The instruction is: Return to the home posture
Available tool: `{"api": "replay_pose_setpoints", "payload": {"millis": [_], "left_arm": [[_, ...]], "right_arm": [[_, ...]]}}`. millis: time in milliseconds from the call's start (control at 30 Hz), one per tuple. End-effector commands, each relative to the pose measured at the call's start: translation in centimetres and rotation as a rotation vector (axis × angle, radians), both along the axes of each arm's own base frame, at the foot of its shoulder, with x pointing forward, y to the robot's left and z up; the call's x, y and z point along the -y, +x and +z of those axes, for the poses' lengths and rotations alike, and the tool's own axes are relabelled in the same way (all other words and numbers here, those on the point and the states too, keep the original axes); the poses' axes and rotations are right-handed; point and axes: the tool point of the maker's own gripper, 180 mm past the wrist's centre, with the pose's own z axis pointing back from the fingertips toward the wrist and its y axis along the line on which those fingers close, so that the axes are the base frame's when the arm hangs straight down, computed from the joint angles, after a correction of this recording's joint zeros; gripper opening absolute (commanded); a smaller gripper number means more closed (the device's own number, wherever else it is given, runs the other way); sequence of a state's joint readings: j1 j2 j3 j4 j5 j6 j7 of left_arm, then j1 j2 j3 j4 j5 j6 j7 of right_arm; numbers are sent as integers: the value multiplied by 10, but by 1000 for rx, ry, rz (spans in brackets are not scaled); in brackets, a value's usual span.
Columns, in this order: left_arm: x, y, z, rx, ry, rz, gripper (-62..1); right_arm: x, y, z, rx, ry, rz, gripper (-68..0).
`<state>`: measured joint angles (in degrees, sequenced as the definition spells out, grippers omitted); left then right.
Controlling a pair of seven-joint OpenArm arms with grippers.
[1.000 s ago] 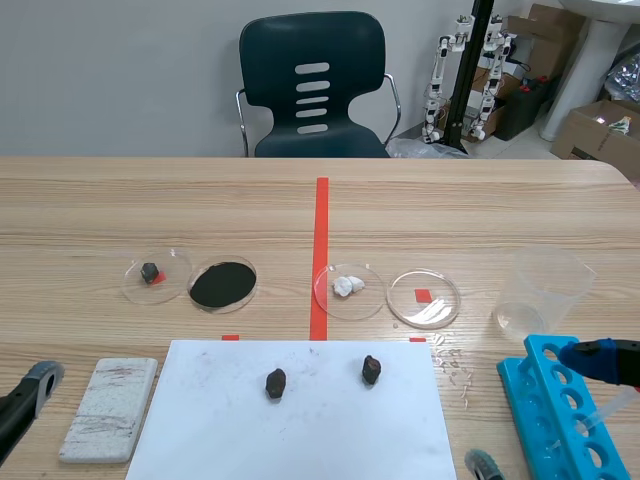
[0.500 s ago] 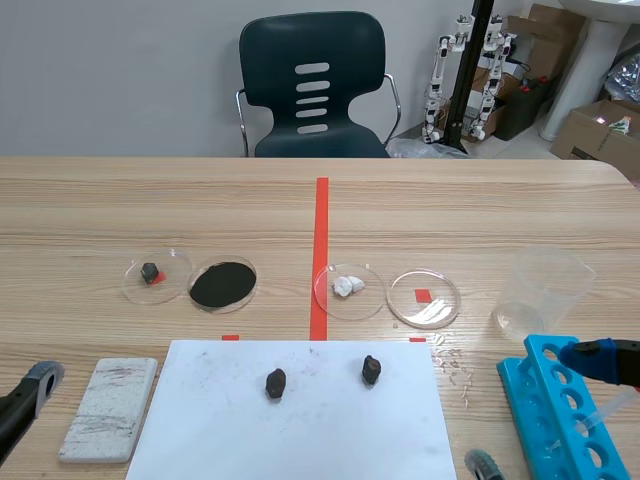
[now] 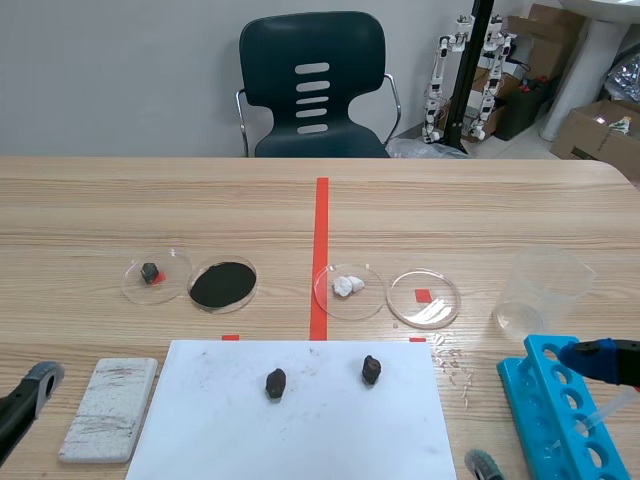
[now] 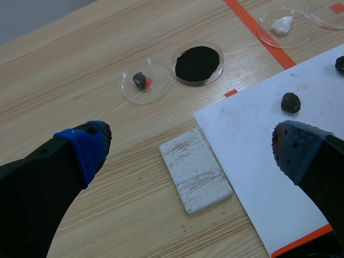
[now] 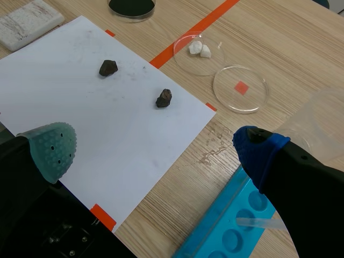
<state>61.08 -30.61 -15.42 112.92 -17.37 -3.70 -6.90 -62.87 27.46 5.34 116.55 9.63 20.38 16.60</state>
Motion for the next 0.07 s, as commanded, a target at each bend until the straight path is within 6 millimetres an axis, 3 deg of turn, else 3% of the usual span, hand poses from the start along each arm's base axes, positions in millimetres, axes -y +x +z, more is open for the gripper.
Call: {"api": "replay_pose_setpoints", "payload": {"millis": [0, 33], "left_arm": [[2, 2, 5, 19, -9, -1, 14], [2, 2, 5, 19, -9, -1, 14]], "right_arm": [[-2, 3, 8, 26, 21, 4, -65], [-2, 3, 8, 26, 21, 4, -65]]}}
